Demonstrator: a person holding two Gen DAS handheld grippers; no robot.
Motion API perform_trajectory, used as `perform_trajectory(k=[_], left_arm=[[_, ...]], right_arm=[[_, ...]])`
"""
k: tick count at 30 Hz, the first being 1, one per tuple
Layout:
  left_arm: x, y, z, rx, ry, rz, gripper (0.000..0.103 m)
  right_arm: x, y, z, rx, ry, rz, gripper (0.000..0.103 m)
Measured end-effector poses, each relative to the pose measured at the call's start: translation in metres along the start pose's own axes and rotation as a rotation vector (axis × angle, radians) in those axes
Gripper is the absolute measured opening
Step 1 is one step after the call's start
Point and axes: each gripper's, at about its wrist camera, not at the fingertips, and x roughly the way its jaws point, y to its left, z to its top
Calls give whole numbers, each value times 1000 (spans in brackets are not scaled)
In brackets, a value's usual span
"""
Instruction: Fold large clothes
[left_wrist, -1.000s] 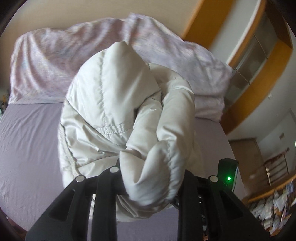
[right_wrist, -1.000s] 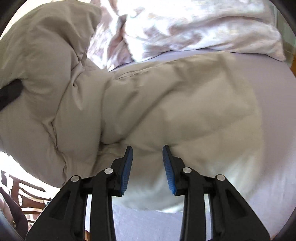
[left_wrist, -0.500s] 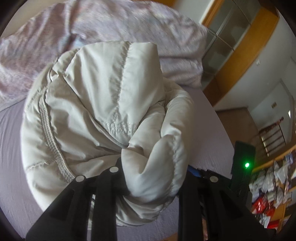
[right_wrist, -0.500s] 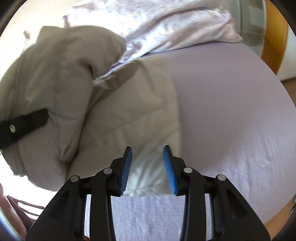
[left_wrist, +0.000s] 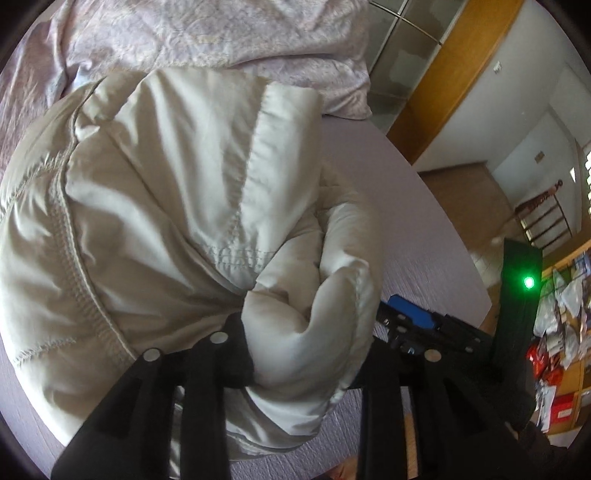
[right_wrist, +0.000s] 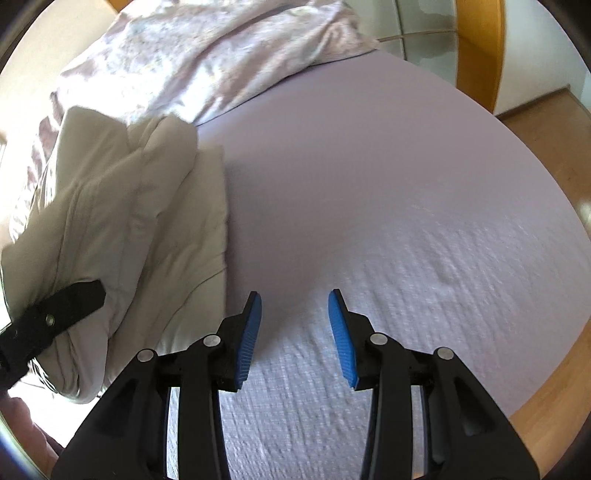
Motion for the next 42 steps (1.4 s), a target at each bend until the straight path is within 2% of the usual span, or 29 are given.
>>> perform_trajectory(k=[4, 9, 13, 15, 20, 24, 32, 37, 42], left_arm=[[-18, -6, 7, 32, -5, -29, 60], [-60, 3, 18, 37, -57, -49, 69], [-88, 28, 29, 10, -107, -20, 70], [-96, 46, 36, -10, -132, 37, 71], [-101, 97, 32, -85, -121, 127, 71], [-90, 130, 34, -132, -95, 186, 71], [-83, 166, 26, -210, -83, 221, 71], [-75, 181, 25, -244, -85, 217, 74], [-62, 180, 25, -238, -76, 209, 75]], right_arm=[[-3, -6, 9, 23, -15, -8, 40], [-15, 2, 36, 25, -58, 15, 40], [-31, 30, 62, -13, -105, 65, 40], [-40, 49, 74, -41, -123, 102, 40], [-48, 101, 93, -127, -127, 173, 40], [-45, 132, 90, -173, -99, 202, 40], [-39, 180, 87, -257, -87, 235, 40], [-42, 192, 90, -267, -133, 217, 39], [-41, 197, 94, -276, -149, 210, 39]])
